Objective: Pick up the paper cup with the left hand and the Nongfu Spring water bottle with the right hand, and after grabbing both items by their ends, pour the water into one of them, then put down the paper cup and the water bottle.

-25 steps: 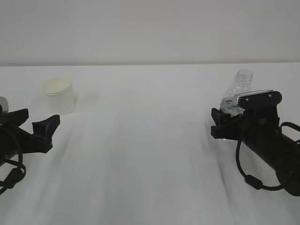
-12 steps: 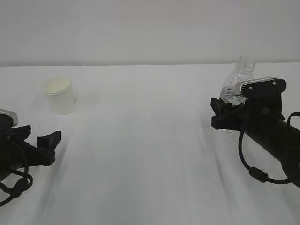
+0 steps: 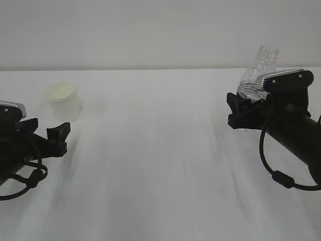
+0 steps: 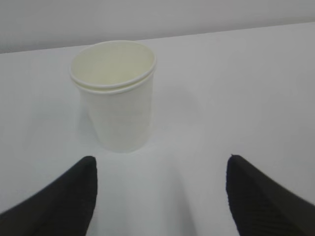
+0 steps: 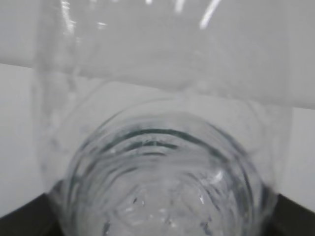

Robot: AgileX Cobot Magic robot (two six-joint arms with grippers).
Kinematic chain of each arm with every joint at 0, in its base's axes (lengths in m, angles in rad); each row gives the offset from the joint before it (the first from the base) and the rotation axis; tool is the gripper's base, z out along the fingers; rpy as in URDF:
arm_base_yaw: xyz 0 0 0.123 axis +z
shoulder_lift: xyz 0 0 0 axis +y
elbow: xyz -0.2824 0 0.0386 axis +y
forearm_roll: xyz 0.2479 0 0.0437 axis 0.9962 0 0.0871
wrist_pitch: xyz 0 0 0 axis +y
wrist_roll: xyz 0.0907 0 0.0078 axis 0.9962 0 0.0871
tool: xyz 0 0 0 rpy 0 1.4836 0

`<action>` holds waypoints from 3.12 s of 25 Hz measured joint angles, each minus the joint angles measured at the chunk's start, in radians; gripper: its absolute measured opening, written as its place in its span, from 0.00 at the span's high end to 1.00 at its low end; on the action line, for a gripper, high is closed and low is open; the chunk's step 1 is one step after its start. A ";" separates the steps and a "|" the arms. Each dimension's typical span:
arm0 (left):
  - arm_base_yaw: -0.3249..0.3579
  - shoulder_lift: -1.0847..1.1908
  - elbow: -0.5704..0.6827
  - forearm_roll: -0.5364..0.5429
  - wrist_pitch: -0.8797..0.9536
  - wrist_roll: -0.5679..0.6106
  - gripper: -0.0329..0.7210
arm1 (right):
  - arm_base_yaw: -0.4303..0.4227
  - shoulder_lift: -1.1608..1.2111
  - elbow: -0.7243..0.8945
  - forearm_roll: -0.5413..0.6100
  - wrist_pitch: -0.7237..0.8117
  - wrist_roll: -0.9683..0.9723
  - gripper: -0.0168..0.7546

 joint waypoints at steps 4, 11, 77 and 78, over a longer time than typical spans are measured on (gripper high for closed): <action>0.012 0.059 -0.056 0.009 0.000 0.000 0.18 | 0.000 -0.009 0.000 0.000 0.023 -0.004 0.33; 0.062 0.144 -0.112 0.040 0.000 -0.015 0.18 | 0.000 -0.009 0.002 -0.002 0.034 -0.007 0.33; 0.233 0.418 -0.580 0.328 0.066 -0.121 0.26 | 0.000 -0.009 0.004 -0.045 0.051 -0.031 0.34; 0.233 0.418 -0.580 0.328 0.068 -0.132 0.28 | 0.000 -0.009 0.004 -0.045 0.051 -0.031 0.34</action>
